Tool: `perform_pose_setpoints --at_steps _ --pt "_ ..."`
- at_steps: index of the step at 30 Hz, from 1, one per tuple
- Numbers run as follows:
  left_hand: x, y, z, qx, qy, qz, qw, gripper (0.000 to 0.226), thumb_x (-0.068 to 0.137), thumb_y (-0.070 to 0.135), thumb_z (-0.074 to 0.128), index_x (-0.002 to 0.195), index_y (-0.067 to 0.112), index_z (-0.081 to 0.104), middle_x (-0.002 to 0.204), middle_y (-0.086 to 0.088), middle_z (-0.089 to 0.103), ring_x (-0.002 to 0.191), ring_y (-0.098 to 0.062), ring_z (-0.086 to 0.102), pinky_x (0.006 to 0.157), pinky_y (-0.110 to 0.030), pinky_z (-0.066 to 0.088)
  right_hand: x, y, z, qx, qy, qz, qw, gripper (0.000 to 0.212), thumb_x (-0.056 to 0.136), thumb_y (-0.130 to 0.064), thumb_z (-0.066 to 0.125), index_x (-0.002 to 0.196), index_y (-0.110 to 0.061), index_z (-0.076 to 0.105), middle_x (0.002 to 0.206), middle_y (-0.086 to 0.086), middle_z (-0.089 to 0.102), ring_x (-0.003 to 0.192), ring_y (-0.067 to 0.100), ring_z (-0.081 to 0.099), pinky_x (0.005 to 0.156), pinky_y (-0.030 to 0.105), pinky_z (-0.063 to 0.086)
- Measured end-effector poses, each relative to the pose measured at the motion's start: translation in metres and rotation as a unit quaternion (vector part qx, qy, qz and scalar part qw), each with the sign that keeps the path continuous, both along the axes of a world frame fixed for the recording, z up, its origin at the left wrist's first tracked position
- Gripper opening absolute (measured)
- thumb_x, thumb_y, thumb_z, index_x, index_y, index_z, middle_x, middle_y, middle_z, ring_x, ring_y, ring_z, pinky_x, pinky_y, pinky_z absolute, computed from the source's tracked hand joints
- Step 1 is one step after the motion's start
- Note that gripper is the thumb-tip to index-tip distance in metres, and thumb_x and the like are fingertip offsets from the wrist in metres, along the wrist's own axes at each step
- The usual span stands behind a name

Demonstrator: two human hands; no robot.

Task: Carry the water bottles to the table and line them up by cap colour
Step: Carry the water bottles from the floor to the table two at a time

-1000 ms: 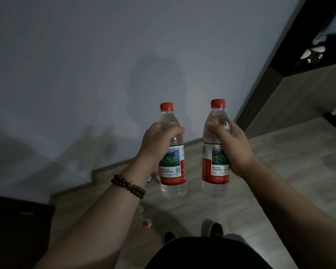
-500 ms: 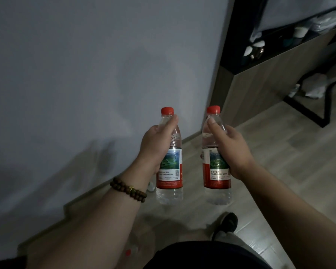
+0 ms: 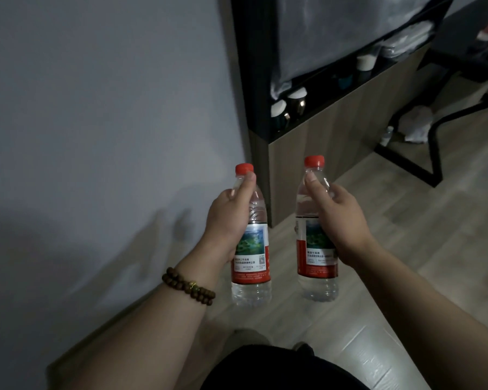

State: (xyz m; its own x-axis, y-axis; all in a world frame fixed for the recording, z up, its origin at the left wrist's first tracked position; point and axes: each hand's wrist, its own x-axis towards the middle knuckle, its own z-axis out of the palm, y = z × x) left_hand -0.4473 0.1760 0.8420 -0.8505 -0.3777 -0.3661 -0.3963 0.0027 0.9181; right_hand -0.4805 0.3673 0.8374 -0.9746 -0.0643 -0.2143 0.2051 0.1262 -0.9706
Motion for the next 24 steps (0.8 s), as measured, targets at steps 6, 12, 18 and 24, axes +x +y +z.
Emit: perform_pose_setpoints --at_steps 6,12,18,24 --pt "-0.099 0.067 -0.007 -0.006 -0.011 -0.065 0.998 0.075 0.069 0.085 0.061 0.101 0.018 0.070 0.088 -0.004 0.079 0.081 -0.023 0.078 0.088 -0.050 0.062 -0.074 0.070 -0.011 -0.008 -0.027 -0.072 0.997 0.061 0.074 -0.081 0.061 0.103 -0.029 0.071 0.094 -0.006 0.077 0.085 0.015 0.076 0.087 0.052 0.061" --pt "-0.231 0.142 -0.031 0.022 -0.013 -0.144 0.989 0.079 0.065 0.085 0.066 0.102 0.016 0.069 0.086 -0.005 0.077 0.082 -0.026 0.077 0.086 -0.050 0.062 -0.171 0.146 -0.026 0.023 -0.034 -0.152 0.988 0.046 0.077 -0.081 0.061 0.097 -0.039 0.064 0.093 -0.011 0.075 0.084 0.008 0.075 0.087 0.045 0.060" --pt "-0.361 0.236 -0.031 0.024 -0.017 -0.265 0.964 0.075 0.067 0.086 0.064 0.093 0.016 0.069 0.082 -0.006 0.076 0.083 -0.032 0.076 0.085 -0.059 0.061 -0.261 0.230 -0.016 0.041 -0.051 -0.241 0.968 0.059 0.075 -0.080 0.063 0.105 -0.030 0.070 0.092 -0.005 0.078 0.082 0.015 0.077 0.085 0.050 0.061" --pt "-0.453 0.335 -0.034 0.037 -0.022 -0.361 0.932 0.073 0.067 0.088 0.066 0.092 0.020 0.070 0.083 -0.003 0.077 0.083 -0.027 0.077 0.089 -0.056 0.060 -0.318 0.311 -0.018 0.038 -0.049 -0.328 0.943 0.045 0.080 -0.077 0.062 0.098 -0.036 0.069 0.090 -0.011 0.077 0.080 0.010 0.076 0.082 0.044 0.061"
